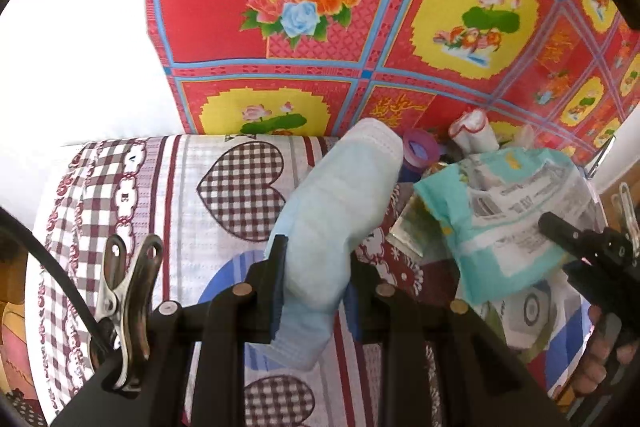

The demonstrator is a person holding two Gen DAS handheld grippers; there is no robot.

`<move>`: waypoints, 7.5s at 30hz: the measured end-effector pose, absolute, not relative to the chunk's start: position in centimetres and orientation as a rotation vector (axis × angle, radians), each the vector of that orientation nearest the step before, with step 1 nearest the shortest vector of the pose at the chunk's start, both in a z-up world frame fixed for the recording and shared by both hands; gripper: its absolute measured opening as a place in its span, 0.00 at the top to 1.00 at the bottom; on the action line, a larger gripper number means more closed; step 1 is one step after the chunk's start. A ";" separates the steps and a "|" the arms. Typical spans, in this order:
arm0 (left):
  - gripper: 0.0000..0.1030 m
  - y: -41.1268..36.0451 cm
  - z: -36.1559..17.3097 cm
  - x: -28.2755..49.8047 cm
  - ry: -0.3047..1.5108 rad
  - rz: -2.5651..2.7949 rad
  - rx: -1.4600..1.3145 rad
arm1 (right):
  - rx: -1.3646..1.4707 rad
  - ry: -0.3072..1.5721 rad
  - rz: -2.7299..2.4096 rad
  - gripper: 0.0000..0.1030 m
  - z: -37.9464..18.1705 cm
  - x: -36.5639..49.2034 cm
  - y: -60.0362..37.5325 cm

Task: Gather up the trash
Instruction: 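Grasp the teal wet-wipes pack with the right tool while the left tool holds the blue cloth, then lift the blue cloth and wipes pack and carry them toward the red bucket, then open the left tool to drop the blue cloth into the red bucket, then bring the teal wipes pack in the right tool over the red bucket, then open the right tool to drop the teal wipes pack into the bucket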

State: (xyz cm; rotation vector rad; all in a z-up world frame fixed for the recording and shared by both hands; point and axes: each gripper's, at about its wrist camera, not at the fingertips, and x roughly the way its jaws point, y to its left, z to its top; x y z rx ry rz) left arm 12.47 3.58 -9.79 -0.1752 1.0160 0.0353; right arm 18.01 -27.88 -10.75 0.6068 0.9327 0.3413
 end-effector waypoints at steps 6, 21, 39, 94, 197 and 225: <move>0.76 5.0 -8.8 10.6 1.016 0.039 -0.192 | 0.600 0.890 0.364 0.78 -9.6 16.3 -28.0; 0.76 5.0 -6.9 10.7 0.986 0.020 -0.188 | 0.585 0.838 0.476 0.79 -7.7 11.2 -26.5; 0.76 5.3 -3.7 5.0 0.924 0.067 -0.182 | 0.485 0.789 0.619 0.79 -6.5 5.8 -24.1; 0.76 22.1 -0.4 -15.5 0.833 0.317 -0.289 | 0.397 0.771 0.845 0.80 -3.8 -6.8 -9.1; 0.54 54.5 -26.6 -18.7 1.123 0.517 -0.587 | -0.046 1.202 0.747 0.80 -28.4 -2.6 42.1; 0.54 54.9 -26.3 -17.2 1.124 0.440 -0.557 | -0.065 1.215 0.665 0.53 -31.5 -2.6 41.7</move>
